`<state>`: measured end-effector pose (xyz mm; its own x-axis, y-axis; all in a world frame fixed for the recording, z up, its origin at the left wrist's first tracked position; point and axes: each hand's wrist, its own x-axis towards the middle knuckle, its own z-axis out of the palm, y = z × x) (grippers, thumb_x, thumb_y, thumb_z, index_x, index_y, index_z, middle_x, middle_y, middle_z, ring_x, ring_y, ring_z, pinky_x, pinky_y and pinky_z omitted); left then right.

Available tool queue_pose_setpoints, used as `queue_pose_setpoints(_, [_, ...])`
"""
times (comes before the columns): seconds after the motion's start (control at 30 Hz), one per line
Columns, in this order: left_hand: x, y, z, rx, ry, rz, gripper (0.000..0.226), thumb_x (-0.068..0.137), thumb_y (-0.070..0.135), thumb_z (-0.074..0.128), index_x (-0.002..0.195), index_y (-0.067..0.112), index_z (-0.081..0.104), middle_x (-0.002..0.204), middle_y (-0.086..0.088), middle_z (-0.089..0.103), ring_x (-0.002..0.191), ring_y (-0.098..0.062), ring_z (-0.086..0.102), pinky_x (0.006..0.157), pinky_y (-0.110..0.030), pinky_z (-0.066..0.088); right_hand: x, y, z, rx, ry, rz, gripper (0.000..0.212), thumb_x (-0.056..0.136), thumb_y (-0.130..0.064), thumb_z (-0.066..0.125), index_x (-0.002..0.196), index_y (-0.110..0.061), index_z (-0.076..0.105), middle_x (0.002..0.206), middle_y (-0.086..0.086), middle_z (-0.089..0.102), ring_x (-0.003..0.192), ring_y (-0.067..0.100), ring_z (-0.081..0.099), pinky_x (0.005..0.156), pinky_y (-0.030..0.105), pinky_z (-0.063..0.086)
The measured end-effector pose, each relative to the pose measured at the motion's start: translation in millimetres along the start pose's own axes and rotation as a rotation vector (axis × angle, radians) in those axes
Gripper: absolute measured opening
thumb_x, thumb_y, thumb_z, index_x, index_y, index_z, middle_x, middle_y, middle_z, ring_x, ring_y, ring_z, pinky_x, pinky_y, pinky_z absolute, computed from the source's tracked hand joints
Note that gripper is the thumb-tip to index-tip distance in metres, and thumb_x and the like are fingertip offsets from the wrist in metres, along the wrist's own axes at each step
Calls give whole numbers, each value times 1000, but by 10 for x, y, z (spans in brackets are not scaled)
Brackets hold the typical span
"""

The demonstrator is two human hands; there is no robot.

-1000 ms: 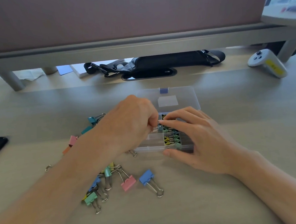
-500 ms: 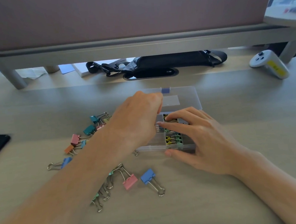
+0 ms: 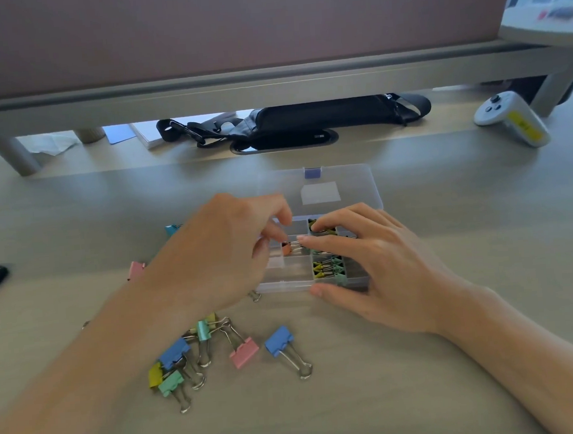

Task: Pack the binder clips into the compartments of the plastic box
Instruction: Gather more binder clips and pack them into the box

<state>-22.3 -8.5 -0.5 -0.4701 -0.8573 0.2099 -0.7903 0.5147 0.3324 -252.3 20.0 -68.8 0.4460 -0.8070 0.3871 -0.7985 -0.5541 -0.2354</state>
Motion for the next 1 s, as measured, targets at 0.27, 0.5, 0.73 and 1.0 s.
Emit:
queue_pose_setpoints(0.27, [-66, -142, 106, 62, -10, 118, 32, 94, 7, 57, 113, 32, 62, 100, 25, 75, 59, 7, 58, 60, -9, 42, 0, 2, 3, 18, 4, 4, 58, 95, -66, 57, 139, -31, 66, 134, -11, 60, 126, 14, 55, 101, 42, 51])
queue_pose_setpoints(0.5, [-111, -410, -169, -127, 99, -5, 33, 91, 3, 68, 109, 31, 71, 93, 25, 73, 90, 9, 65, 77, -5, 48, 4, 4, 3, 29, 15, -1, 57, 95, -65, 56, 138, -30, 66, 135, -11, 59, 126, 15, 56, 101, 44, 52])
queue_pose_setpoints(0.73, [-405, -564, -660, -238, -451, -110, 20, 81, 24, 85, 86, 41, 76, 80, 17, 74, 76, -7, 69, 66, -19, 54, 3, 12, 14, 31, 10, 1, 58, 95, -67, 55, 140, -32, 64, 136, -12, 58, 128, 14, 54, 103, 44, 52])
queue_pose_setpoints(1.0, [-508, -390, -360, 84, -403, -93, 28, 68, 49, 87, 82, 38, 65, 87, 29, 62, 78, 4, 62, 62, -17, 51, -6, 0, 2, 11, -6, 6, 59, 95, -67, 53, 142, -33, 63, 136, -12, 57, 129, 13, 52, 105, 41, 50])
